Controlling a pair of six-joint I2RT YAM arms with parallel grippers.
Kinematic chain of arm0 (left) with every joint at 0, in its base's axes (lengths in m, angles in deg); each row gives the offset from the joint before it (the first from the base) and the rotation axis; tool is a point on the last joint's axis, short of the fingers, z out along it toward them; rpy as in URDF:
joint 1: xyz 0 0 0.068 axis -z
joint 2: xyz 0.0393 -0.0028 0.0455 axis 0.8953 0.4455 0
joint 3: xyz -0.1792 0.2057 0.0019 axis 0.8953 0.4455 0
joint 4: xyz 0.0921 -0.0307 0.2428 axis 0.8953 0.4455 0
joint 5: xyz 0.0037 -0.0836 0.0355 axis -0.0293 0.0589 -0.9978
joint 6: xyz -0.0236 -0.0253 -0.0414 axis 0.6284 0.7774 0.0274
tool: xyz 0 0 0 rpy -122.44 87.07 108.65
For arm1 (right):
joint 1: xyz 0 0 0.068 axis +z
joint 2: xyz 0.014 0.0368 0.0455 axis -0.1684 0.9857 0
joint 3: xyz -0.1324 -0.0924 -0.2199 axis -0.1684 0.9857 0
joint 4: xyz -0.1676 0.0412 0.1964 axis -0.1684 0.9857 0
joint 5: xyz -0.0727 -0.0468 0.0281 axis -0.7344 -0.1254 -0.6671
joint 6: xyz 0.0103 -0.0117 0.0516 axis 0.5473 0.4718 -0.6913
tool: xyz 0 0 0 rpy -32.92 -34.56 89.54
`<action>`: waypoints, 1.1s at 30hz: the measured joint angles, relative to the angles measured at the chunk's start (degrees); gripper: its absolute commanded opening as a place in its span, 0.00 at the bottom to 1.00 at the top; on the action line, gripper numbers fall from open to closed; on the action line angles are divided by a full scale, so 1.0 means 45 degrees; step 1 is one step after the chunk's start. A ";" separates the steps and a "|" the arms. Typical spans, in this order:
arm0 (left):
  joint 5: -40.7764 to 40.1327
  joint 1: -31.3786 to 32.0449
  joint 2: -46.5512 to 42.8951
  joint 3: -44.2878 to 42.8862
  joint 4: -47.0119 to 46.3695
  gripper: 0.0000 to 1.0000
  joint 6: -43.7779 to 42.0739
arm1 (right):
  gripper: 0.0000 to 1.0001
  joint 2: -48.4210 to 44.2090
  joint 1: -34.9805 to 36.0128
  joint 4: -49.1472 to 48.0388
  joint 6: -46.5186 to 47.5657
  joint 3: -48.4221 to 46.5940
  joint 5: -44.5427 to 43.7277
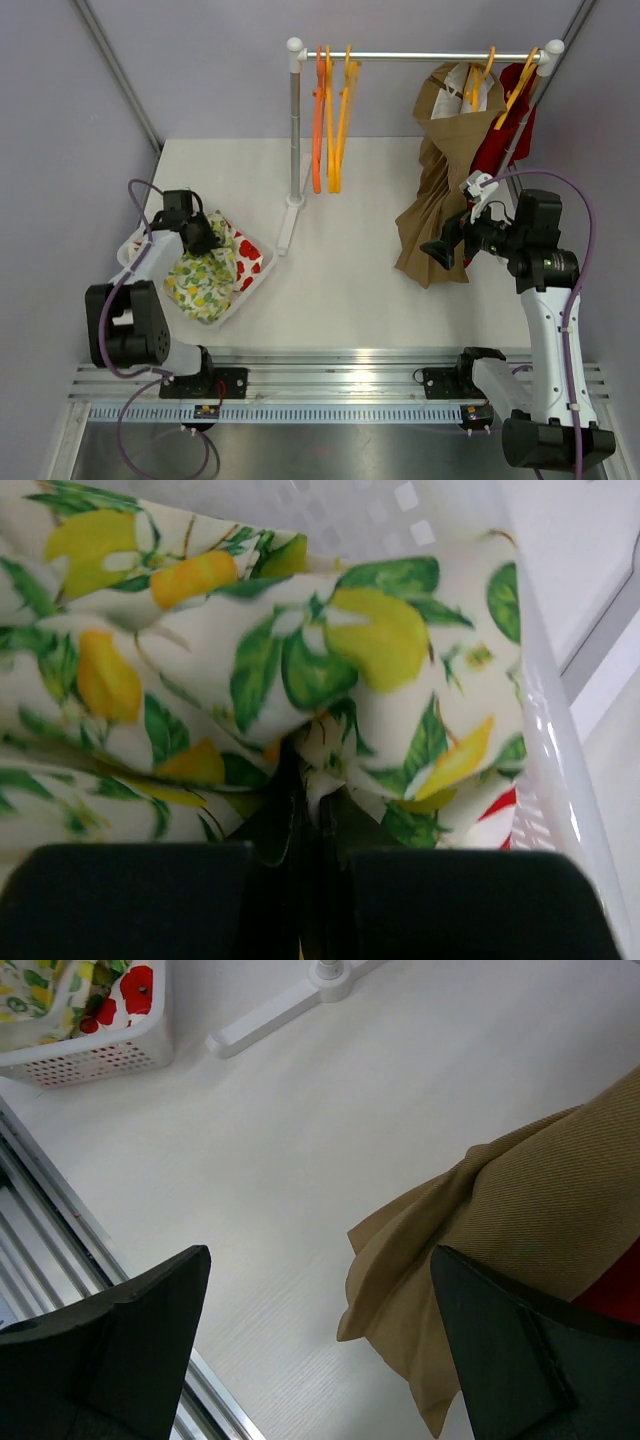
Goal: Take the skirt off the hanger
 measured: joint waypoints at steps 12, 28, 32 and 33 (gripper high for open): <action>0.1171 -0.0068 -0.1870 0.0277 -0.0583 0.90 0.0243 | 1.00 0.0962 0.0000 0.2545 0.0345 -0.5110 0.0835; 0.0777 -0.0073 -0.7354 0.0612 -0.0461 0.99 -0.0675 | 0.99 0.6887 -0.0005 0.1739 -0.6591 -1.4139 -0.5357; 0.0884 -0.0073 -0.7694 0.0826 -0.0272 0.99 -0.0719 | 0.89 0.8616 0.0000 0.1583 -0.6960 -1.5285 -0.6659; 0.0903 -0.0073 -0.7752 0.0826 -0.0272 0.99 -0.0719 | 0.81 0.9058 0.0000 0.1535 -0.6999 -1.5562 -0.6844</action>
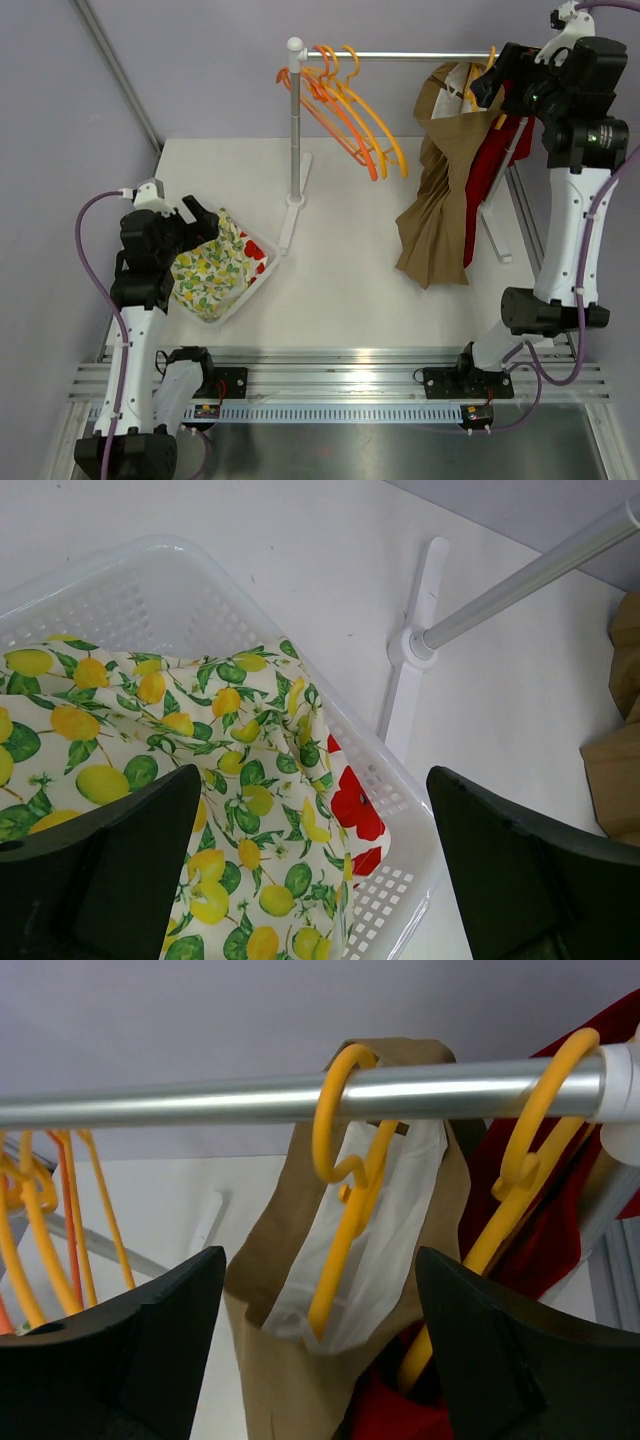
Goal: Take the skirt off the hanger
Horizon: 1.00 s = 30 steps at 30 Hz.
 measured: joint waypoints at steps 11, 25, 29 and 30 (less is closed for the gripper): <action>0.0432 0.0000 -0.0452 -0.0019 0.0418 0.99 0.0034 | 0.64 0.2637 0.1321 -0.0879 0.0743 -0.1224 -0.2837; 0.1316 0.0000 -0.1642 -0.0019 0.0631 0.99 0.0044 | 0.08 0.2599 0.2370 -0.2997 0.2628 0.0204 -0.6173; 0.1700 0.0000 -0.1972 -0.0029 0.0636 0.99 0.0024 | 0.00 0.2603 0.2370 -0.3031 0.2710 0.0204 -0.6348; 0.1797 0.0000 -0.2035 -0.0073 0.0680 0.99 0.0005 | 0.00 0.2603 0.2370 -0.3031 0.2739 0.0204 -0.6343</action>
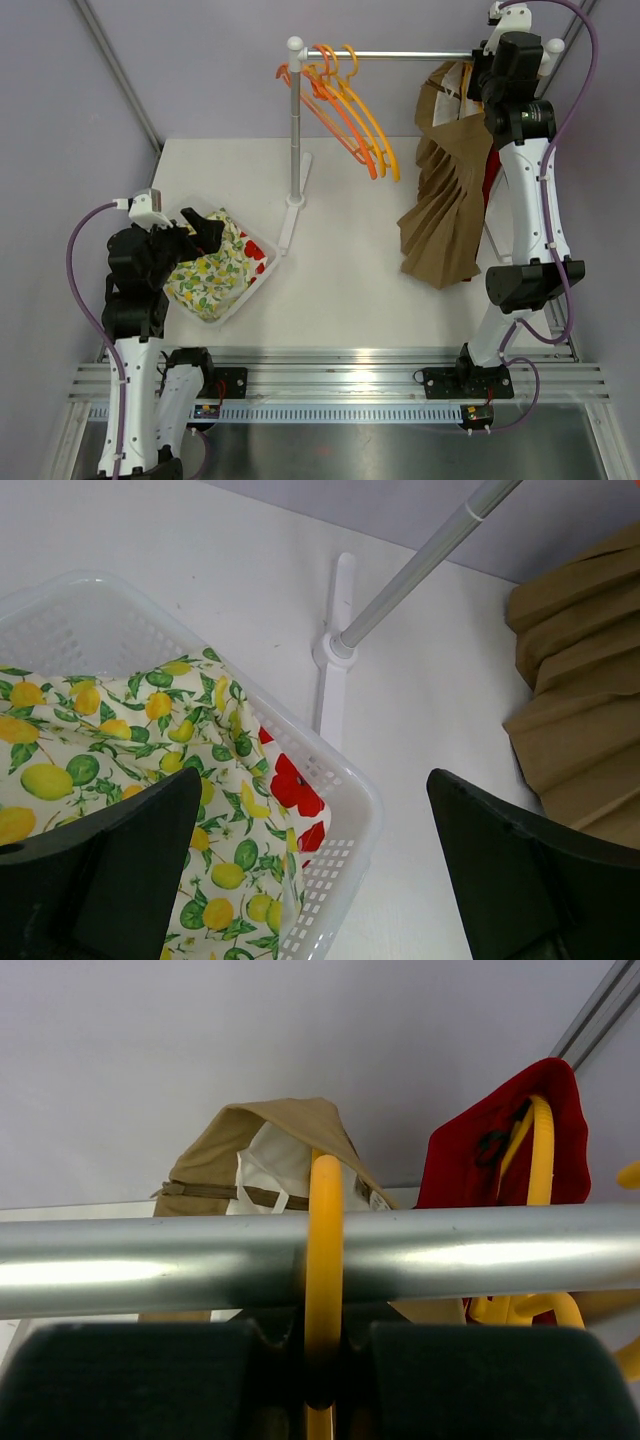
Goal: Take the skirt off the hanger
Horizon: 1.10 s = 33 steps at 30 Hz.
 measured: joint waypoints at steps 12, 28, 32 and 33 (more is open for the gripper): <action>0.1763 0.0000 -0.0403 -0.1030 -0.0063 0.99 -0.0005 | 0.00 -0.0151 0.0000 0.0393 -0.0083 -0.0316 0.0996; 0.4512 0.0097 -0.0039 -0.1277 -0.0471 0.99 0.0019 | 0.00 -0.2322 0.0000 0.0219 -0.0155 0.1350 0.2327; 0.4464 0.1311 0.0544 -0.1549 -0.0476 0.99 -0.0214 | 0.00 -0.2948 0.0000 0.0155 -0.0083 0.2545 0.2929; 0.4391 0.1821 0.0670 -0.1651 -0.0447 0.99 -0.0277 | 0.00 -0.3133 0.0000 0.0204 -0.0039 0.2871 0.3133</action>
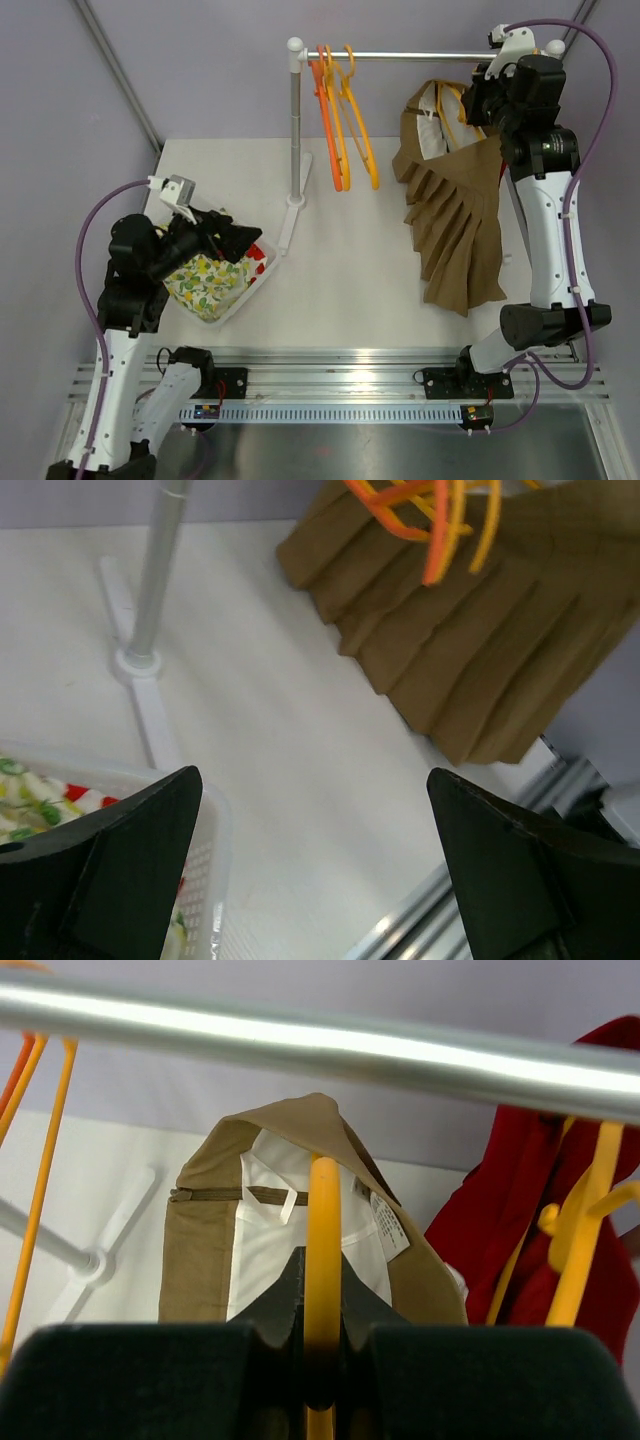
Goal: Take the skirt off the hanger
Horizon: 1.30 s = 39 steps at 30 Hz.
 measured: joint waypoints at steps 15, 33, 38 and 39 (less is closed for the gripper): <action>-0.5129 0.9238 0.1457 -0.0486 -0.0398 0.99 0.0301 | 0.00 -0.4770 0.0000 0.3123 0.4318 0.4847 0.5158; -0.9544 1.4158 0.6717 0.0855 -0.4041 0.98 0.4600 | 0.00 -0.7082 0.0019 0.6246 0.8840 0.9578 1.0438; -1.0933 1.4474 0.7563 -0.0083 -0.3687 0.74 0.4891 | 0.00 -0.7101 0.0189 0.6076 0.8986 0.9908 1.0579; -1.1225 1.4503 0.7757 -0.0321 -0.3521 0.65 0.4969 | 0.00 -0.7106 0.0219 0.6071 0.9020 0.9942 1.0613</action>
